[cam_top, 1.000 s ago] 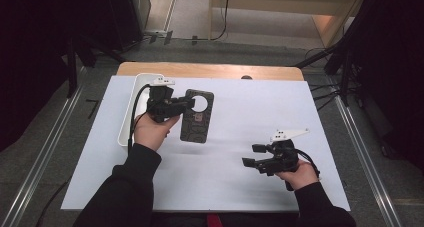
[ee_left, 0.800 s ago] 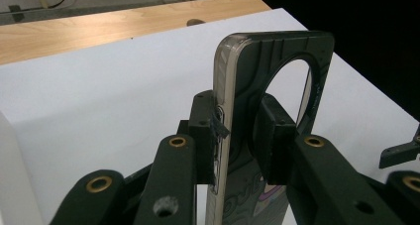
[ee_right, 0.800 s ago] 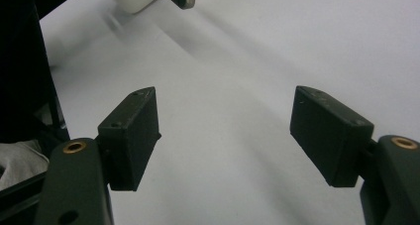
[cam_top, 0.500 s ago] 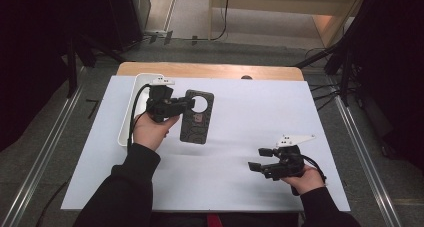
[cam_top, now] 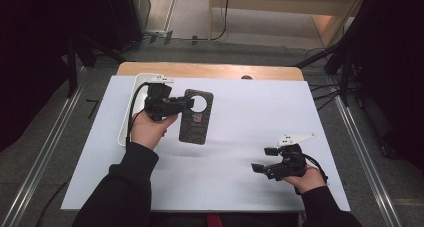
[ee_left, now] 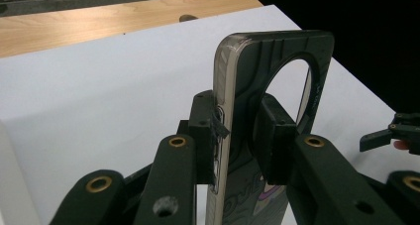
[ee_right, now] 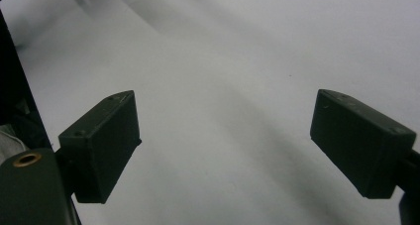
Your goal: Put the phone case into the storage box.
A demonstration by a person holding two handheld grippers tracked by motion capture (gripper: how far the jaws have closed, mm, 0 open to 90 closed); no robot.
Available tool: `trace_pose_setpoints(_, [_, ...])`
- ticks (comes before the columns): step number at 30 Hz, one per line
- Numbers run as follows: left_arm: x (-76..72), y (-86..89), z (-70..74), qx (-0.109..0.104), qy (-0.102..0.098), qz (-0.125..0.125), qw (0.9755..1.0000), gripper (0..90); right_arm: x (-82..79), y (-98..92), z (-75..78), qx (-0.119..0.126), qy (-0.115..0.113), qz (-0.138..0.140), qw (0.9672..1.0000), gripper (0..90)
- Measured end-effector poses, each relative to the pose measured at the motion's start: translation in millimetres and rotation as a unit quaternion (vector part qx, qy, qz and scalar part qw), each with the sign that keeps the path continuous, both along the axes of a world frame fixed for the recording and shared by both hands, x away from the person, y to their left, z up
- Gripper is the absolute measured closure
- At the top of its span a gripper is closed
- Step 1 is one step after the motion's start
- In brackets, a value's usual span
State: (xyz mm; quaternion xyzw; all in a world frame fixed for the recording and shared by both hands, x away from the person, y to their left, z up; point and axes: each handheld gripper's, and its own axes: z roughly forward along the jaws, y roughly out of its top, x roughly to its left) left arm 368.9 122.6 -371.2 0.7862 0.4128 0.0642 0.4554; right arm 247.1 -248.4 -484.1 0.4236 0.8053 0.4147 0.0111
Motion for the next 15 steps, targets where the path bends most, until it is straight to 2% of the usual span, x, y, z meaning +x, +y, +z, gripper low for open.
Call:
trace_pose_setpoints(4, [0.8,4.1,3.5,-0.002,-0.001,-0.001,1.0000,72.1,0.7,-1.5,-1.0,-0.008,-0.003,-0.007,0.9999,11.2])
trace_pose_setpoints(8, [1.9,9.5,8.4,-0.003,-0.002,0.000,1.0000,72.2,1.0,-2.2,-0.7,-0.006,-0.005,-0.007,0.9999,11.5])
trace_pose_setpoints(15, [5.8,17.8,12.3,-0.003,0.010,0.008,0.9999,72.1,1.4,-2.7,-0.6,-0.004,-0.008,-0.006,0.9999,11.6])
